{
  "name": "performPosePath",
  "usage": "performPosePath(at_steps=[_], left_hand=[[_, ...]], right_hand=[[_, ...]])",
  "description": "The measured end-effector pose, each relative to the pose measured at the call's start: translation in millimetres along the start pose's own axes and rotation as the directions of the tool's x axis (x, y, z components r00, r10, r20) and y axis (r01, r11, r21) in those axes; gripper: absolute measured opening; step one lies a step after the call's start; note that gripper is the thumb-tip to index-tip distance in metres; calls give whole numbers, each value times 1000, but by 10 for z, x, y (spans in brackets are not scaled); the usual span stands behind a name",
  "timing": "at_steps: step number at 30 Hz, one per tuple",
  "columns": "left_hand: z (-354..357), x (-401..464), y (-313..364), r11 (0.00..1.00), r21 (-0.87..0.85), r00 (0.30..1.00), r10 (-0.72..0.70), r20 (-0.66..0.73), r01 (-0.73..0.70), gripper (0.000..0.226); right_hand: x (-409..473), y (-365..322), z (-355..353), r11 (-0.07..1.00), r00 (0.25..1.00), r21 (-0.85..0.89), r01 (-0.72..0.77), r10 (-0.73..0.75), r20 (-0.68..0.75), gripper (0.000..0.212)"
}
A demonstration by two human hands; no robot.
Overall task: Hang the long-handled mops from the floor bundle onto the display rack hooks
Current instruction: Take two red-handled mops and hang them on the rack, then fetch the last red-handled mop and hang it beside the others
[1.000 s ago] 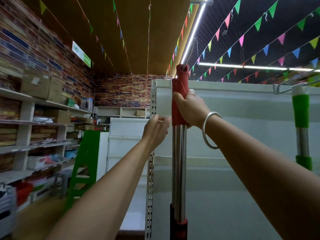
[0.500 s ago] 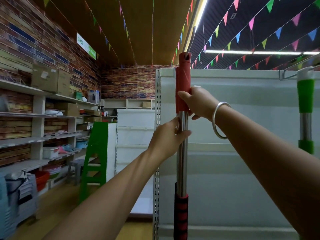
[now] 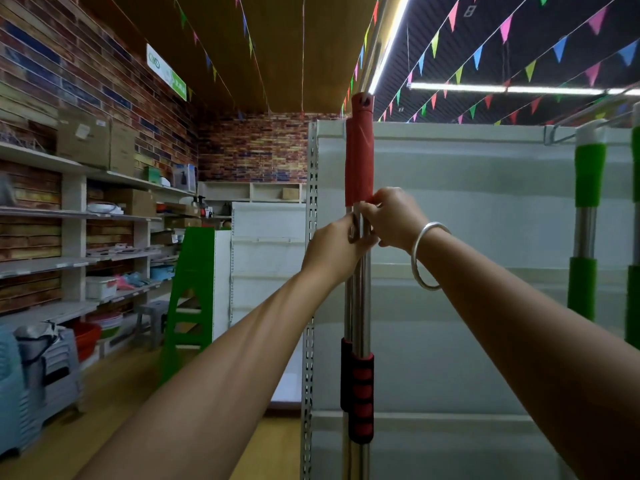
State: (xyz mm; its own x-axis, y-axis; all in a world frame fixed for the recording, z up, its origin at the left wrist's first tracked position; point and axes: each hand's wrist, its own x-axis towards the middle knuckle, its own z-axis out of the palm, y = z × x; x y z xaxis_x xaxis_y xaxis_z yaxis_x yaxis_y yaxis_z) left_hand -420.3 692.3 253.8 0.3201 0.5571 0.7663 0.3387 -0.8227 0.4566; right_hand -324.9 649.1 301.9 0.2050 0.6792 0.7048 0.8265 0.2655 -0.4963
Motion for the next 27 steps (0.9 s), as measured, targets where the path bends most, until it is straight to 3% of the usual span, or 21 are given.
performPosePath(at_steps=[5,9,12,14,16,21,24,27], left_hand=[[41,-35,48,998,46,998,-44,-38,46,28],[64,-120,66,994,97,998,-56,-8,56,28],[23,-246,5,960,267,996,-77,-54,89,40],[-69,-393,-127,914,377,988,-124,-96,151,43],[-217,-625,-300,879,423,975,-195,-103,221,42],[-766,-1623,-843,709,498,860,-477,-183,499,34],[-1434,-2365,-1179,558,488,731,-605,-315,672,31],[-2312,-2998,-1360,376,475,596,-627,-502,795,32]], right_hand=[[-234,170,80,995,999,88,-41,39,22,22],[-325,192,119,999,998,44,-29,31,-49,18],[-426,135,142,1000,989,5,6,-5,-149,9],[-543,91,220,999,970,-20,35,-39,-239,13],[-704,18,423,995,969,62,76,-59,-239,20],[-1390,-368,1435,968,987,239,80,-111,118,18],[-1849,-807,2128,949,927,309,67,-174,332,13],[-2234,-1473,2725,919,825,383,95,-288,486,15]])
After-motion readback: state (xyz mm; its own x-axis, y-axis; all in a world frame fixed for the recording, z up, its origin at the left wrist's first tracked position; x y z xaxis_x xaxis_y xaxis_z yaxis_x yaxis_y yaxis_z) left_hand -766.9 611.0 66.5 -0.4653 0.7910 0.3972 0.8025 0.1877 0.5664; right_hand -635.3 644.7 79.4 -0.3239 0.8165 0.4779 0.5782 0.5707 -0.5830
